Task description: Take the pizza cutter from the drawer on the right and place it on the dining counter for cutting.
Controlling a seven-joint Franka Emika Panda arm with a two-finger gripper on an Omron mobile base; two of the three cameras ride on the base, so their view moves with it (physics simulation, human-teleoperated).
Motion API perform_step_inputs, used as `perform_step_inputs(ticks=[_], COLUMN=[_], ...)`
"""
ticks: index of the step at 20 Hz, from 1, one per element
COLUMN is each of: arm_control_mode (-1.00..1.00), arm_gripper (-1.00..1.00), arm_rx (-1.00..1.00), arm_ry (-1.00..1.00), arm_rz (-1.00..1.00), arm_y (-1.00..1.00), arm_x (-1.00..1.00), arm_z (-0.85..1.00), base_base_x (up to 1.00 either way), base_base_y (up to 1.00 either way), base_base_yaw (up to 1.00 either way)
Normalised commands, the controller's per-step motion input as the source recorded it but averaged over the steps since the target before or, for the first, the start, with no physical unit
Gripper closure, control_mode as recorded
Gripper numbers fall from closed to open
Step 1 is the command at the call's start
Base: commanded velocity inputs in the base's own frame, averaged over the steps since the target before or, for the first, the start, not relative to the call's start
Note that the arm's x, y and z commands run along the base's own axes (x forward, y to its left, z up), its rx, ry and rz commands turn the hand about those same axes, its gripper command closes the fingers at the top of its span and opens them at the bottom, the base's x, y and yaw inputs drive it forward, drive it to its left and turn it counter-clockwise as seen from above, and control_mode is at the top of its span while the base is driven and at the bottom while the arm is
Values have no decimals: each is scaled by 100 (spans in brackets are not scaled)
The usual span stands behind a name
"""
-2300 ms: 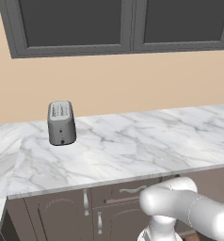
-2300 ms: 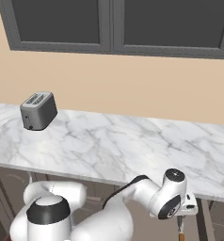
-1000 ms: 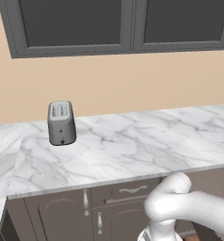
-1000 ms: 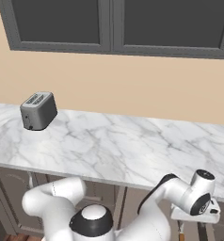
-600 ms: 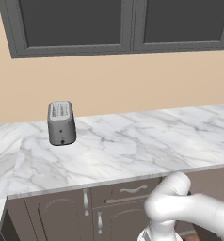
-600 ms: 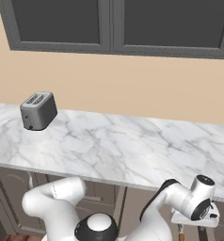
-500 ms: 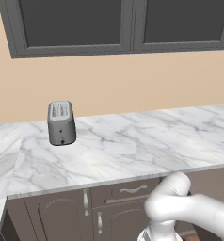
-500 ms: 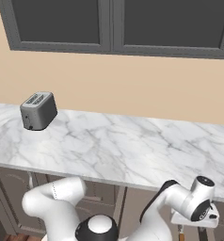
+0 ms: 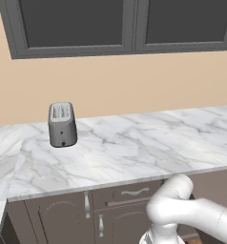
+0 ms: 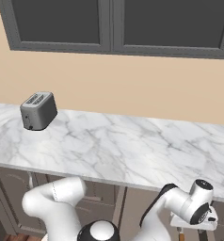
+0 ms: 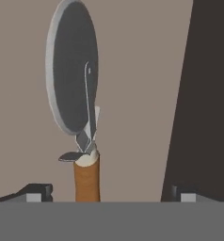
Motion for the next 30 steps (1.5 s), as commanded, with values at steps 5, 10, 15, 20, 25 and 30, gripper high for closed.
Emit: perform_step_inputs(ticks=[5, 10, 15, 20, 25, 30], arm_control_mode=[-100, -100, -100, -100, -100, -100], arm_gripper=[-100, -100, -100, -100, -100, -100], arm_rx=[0, 0, 0, 0, 0, 0], arm_ry=[0, 0, -1, 0, -1, 0], arm_rz=[0, 0, 0, 0, 0, 0], arm_y=[0, 2, 14, 16, 0, 1], arm_x=[0, 0, -1, -2, 0, 0], arm_z=[0, 0, 0, -1, -15, -25], base_base_x=[0, 0, 0, 0, 0, 0], base_base_y=[0, 0, 0, 0, 0, 0], base_base_yaw=[0, 0, 0, 0, 0, 0])
